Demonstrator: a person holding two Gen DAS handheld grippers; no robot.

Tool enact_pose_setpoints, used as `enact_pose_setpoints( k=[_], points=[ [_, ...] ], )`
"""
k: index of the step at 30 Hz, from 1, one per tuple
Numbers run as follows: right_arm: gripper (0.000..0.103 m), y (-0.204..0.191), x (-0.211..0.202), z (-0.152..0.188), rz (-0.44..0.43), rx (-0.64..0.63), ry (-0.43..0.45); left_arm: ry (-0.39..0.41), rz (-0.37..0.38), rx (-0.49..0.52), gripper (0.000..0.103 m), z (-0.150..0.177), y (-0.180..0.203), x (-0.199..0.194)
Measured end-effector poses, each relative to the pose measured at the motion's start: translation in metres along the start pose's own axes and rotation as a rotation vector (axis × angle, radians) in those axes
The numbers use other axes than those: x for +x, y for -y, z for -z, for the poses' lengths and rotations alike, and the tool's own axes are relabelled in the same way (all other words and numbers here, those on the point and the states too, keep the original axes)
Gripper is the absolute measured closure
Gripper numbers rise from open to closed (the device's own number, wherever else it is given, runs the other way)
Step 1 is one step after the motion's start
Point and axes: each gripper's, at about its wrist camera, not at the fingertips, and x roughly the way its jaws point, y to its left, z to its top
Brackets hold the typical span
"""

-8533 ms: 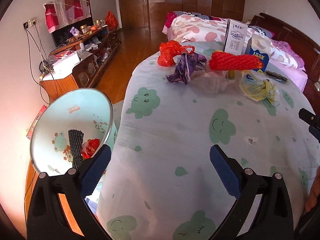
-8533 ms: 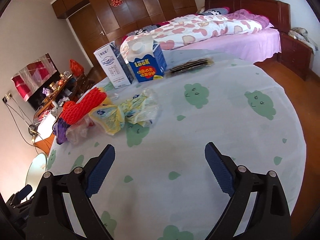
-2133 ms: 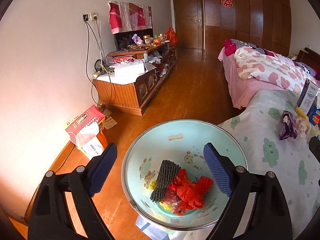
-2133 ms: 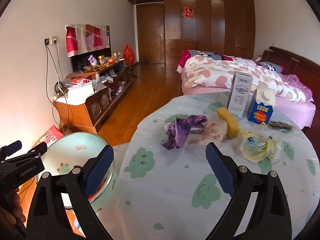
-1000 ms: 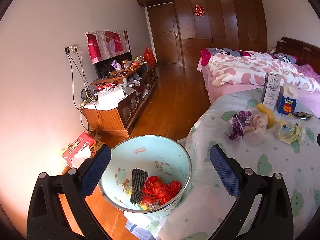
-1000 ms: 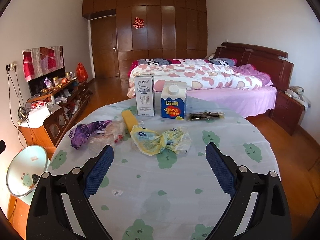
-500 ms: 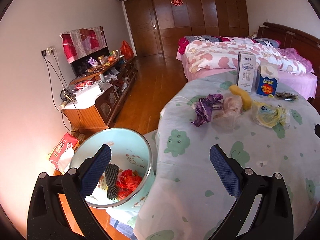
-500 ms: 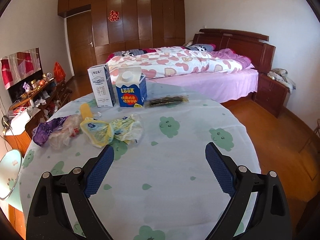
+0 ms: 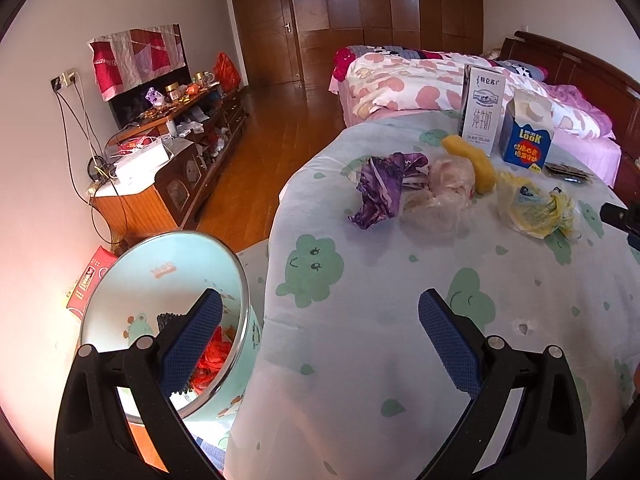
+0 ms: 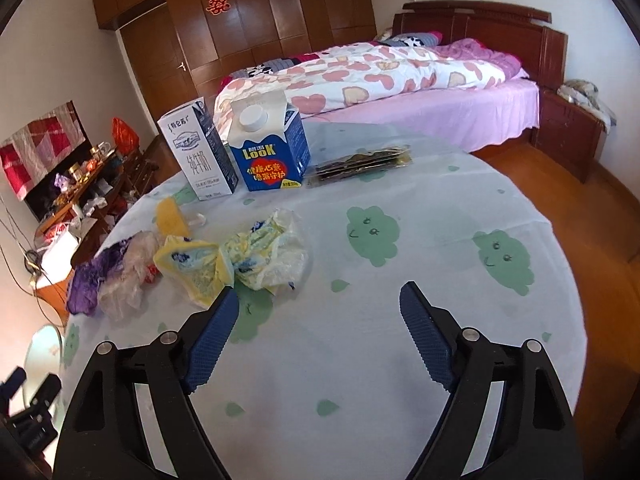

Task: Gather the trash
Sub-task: 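Grasp the purple wrapper with the left gripper while the right grasps the yellow-white plastic bag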

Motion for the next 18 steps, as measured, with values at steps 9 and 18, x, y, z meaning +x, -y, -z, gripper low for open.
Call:
enact_pose_setpoints(
  k=[9, 18],
  points=[
    [0.016, -0.045, 0.072, -0.025, 0.027, 0.051, -0.163, 0.06, 0.021, 0.012, 0.007, -0.049, 0.0, 0.016],
    [0.057, -0.034, 0.057, -0.011, -0.087, -0.02, -0.166, 0.034, 0.074, 0.015, 0.007, -0.093, 0.014, 0.066]
  ],
)
